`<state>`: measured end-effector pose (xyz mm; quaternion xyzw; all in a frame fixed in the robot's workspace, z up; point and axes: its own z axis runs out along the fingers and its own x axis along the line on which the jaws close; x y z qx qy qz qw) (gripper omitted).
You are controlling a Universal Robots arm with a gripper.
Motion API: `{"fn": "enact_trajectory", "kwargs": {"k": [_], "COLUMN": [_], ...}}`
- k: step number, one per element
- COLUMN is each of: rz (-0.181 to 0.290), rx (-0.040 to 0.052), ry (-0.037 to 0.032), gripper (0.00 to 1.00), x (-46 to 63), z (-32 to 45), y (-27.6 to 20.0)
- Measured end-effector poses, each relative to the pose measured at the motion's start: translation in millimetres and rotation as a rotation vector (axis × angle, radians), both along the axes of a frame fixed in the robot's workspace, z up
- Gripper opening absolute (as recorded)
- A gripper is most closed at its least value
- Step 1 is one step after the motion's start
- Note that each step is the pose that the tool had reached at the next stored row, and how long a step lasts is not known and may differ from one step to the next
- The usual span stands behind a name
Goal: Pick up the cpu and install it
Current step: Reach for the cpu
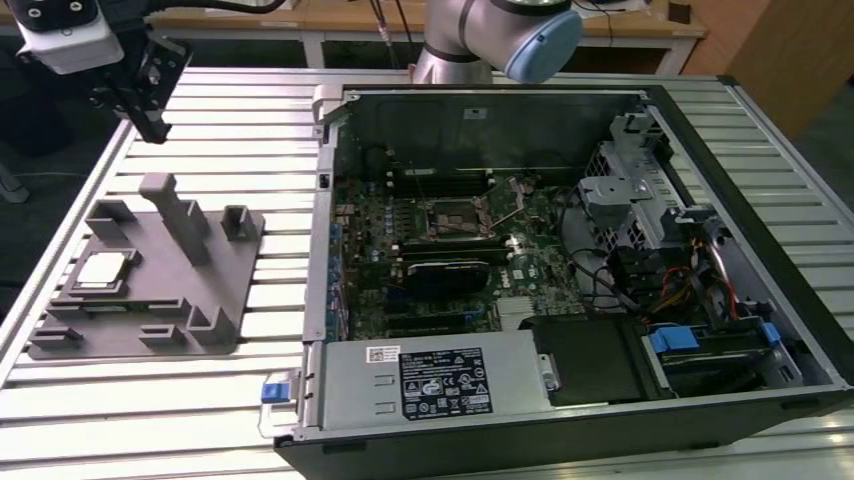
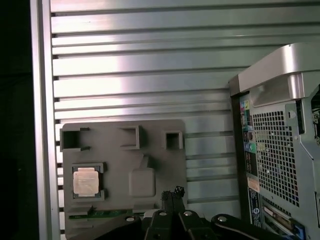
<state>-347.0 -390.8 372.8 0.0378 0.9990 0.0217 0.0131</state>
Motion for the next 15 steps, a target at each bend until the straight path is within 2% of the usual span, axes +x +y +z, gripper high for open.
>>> {"fn": "enact_trajectory", "kwargs": {"k": [15], "rz": [0.0], "rx": [0.0], "ry": [0.0], "gripper": [0.11], "x": [-20.0], "z": [-7.6], "y": [0.0]}}
